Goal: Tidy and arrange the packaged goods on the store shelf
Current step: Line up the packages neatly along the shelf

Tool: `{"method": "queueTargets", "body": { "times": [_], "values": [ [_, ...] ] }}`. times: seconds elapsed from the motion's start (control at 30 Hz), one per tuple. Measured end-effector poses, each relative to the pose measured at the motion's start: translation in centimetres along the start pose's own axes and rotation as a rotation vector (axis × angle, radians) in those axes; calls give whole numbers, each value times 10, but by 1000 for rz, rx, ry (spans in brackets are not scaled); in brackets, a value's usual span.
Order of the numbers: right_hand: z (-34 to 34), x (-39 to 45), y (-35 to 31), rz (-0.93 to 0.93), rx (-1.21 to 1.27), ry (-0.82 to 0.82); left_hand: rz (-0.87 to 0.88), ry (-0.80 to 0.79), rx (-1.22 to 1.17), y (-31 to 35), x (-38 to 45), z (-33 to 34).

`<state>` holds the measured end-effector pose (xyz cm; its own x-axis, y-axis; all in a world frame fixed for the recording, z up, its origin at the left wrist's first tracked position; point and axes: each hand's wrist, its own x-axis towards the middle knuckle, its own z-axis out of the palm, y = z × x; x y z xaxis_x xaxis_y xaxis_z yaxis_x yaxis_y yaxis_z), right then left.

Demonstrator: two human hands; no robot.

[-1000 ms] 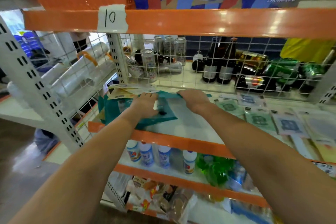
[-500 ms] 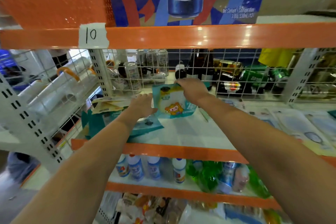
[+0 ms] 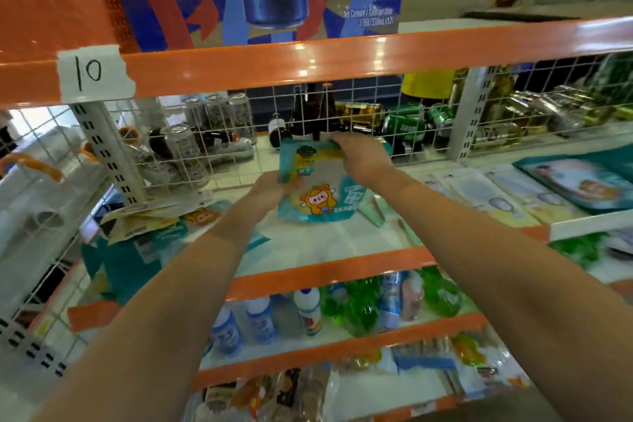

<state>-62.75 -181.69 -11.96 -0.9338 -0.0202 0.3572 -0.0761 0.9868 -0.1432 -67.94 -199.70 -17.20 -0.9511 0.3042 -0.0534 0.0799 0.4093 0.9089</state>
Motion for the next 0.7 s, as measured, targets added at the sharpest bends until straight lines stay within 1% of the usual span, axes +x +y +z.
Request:
{"method": "queueTargets", "body": {
  "times": [0.07, 0.17, 0.3, 0.4, 0.5, 0.6, 0.7],
  "values": [
    [-5, -5, 12, 98, -14, -19, 24, -29, -54, 7, 2, 11],
    [-10, -12, 36, 200, -45, -21, 27, -32, -97, 19, 7, 28],
    [-21, -37, 72, 251, -106, 38, 32, -31, -159, 31, 15, 56],
    [-29, -59, 100, 299, -75, 85, 3, -70, -259, 40, 19, 80],
    [-33, -77, 129, 361, -52, 109, -31, -76, -274, 49, 23, 107],
    [-36, -96, 162, 409, -94, 75, -59, -74, -251, 61, 29, 140],
    [-40, -113, 196, 456, -139, 23, -79, -115, -229, 76, 33, 175]
  ]
}}
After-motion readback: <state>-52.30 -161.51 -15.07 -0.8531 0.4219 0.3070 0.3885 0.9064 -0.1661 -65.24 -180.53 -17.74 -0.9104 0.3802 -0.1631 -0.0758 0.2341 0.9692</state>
